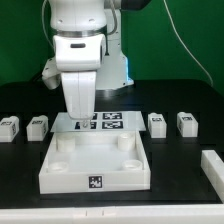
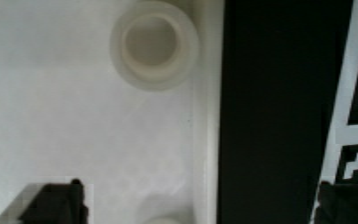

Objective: Assemble one leg

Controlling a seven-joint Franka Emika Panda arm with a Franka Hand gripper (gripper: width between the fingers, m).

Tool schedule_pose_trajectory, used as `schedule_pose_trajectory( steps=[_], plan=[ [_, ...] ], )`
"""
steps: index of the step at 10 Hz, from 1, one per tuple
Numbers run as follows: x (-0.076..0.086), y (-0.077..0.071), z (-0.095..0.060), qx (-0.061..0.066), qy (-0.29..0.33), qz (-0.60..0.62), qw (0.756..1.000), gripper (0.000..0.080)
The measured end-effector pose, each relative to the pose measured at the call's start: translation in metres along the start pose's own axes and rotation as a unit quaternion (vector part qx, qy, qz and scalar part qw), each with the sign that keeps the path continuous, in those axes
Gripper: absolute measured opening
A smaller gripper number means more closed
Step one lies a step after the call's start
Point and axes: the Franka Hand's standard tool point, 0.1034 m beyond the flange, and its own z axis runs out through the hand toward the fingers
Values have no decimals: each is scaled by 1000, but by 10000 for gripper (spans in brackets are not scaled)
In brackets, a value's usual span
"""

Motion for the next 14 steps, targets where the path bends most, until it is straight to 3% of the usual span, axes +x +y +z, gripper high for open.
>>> schedule_pose_trajectory(
  steps=[2, 3, 6, 12, 13, 14],
  plan=[
    [8, -4, 24, 13, 6, 7, 1000, 650],
    [12, -1, 28, 7, 11, 9, 1000, 650],
    [5, 1, 32, -3, 22, 25, 999, 650],
    [3, -1, 34, -2, 22, 28, 999, 650],
    [2, -6, 42, -14, 23, 34, 999, 650],
    [5, -8, 43, -16, 23, 34, 999, 650]
  ],
)
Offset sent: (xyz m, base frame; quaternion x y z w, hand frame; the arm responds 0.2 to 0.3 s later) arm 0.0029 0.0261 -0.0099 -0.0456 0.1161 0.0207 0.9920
